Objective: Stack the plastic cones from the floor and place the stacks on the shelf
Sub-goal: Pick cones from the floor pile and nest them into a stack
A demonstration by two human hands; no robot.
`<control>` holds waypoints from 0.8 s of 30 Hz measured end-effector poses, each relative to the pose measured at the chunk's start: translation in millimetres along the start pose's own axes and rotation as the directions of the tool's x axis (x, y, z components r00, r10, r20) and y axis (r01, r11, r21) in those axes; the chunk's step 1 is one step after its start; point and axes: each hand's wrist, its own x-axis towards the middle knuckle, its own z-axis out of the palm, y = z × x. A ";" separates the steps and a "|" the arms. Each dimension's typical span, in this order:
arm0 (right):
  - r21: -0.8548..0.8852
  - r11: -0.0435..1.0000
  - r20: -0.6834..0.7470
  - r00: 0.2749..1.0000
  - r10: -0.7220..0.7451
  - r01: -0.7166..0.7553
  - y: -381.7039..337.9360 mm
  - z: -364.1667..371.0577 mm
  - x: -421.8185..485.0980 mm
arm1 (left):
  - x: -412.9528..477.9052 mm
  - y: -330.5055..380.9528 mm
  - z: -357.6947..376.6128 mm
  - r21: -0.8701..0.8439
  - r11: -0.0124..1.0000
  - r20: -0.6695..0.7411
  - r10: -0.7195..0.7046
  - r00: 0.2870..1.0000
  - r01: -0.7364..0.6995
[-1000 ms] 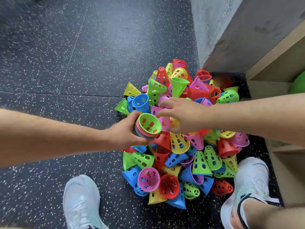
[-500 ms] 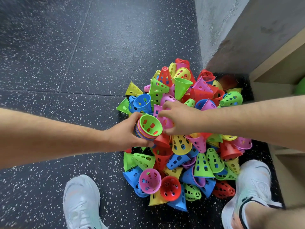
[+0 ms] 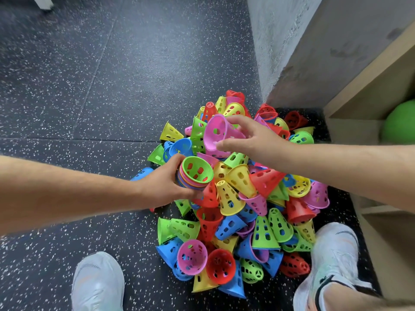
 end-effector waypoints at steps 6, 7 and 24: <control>0.247 0.969 0.066 0.998 -0.005 -0.011 -16.0 1.0 -12.0 | 4.1 16.8 2.6 -0.002 1.000 -0.011 0.025 1.000 -0.025; 0.245 0.969 0.051 0.999 0.002 -0.015 -16.9 0.6 -11.8 | 4.3 18.2 3.4 -0.006 1.000 -0.011 0.027 1.000 -0.027; 0.124 0.979 -0.078 0.986 -0.150 0.159 -12.2 5.2 -31.1 | -0.1 34.6 11.4 -0.059 0.994 0.004 0.098 0.995 -0.097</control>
